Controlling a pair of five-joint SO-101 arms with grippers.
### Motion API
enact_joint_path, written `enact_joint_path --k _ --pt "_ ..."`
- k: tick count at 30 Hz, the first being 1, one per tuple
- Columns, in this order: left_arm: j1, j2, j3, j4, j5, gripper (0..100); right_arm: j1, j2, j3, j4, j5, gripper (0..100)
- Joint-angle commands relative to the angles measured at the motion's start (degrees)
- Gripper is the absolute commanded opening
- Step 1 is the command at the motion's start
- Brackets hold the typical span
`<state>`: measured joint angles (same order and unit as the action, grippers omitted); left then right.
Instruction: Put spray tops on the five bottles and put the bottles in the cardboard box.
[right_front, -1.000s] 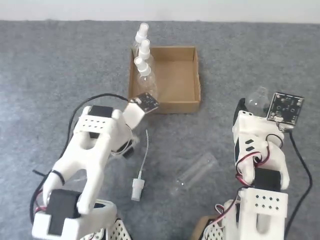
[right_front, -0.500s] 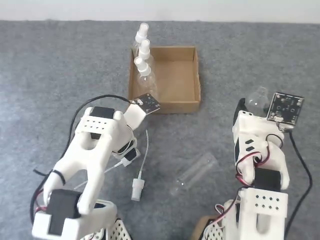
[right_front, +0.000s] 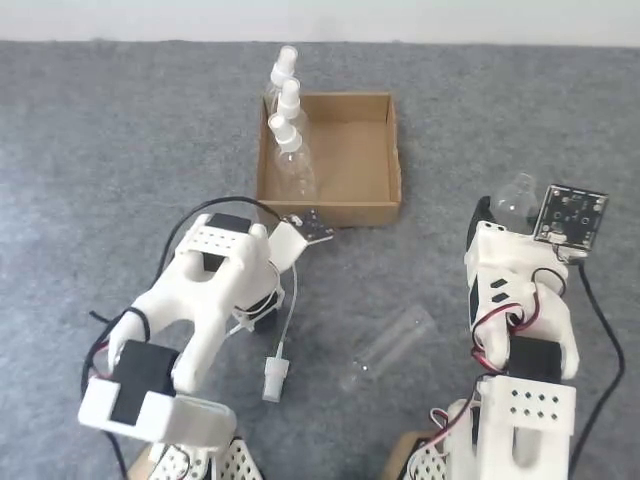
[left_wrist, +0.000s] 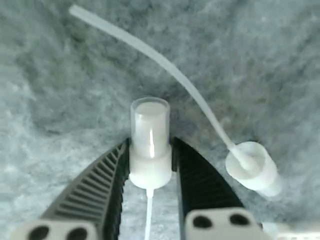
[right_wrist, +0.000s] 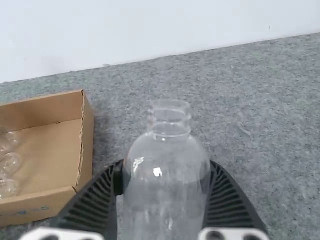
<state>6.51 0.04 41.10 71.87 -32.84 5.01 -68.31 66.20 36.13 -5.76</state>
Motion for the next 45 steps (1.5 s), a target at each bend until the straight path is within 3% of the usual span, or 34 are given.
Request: enact_joint_path --k 1,11,22,34,45 --pt "0.2 -0.3 -4.4 2.6 0.4 3 -0.6 -1.1 -0.7 -1.4 0.0 8.4" --pt "-0.4 -10.6 -6.5 8.4 1.1 2 -4.9 -1.5 -0.6 -0.9 0.1 8.0" --pt "-1.4 -33.2 -6.9 8.6 12.7 2 -15.9 -1.5 0.8 -1.4 0.1 8.0" --pt "-1.5 -44.6 -6.9 5.1 17.7 2 -21.4 -1.5 1.0 -0.8 0.1 8.0" --pt "-1.1 -55.6 -6.6 -0.8 24.4 2 -21.5 -1.6 1.0 -0.8 0.1 8.0"
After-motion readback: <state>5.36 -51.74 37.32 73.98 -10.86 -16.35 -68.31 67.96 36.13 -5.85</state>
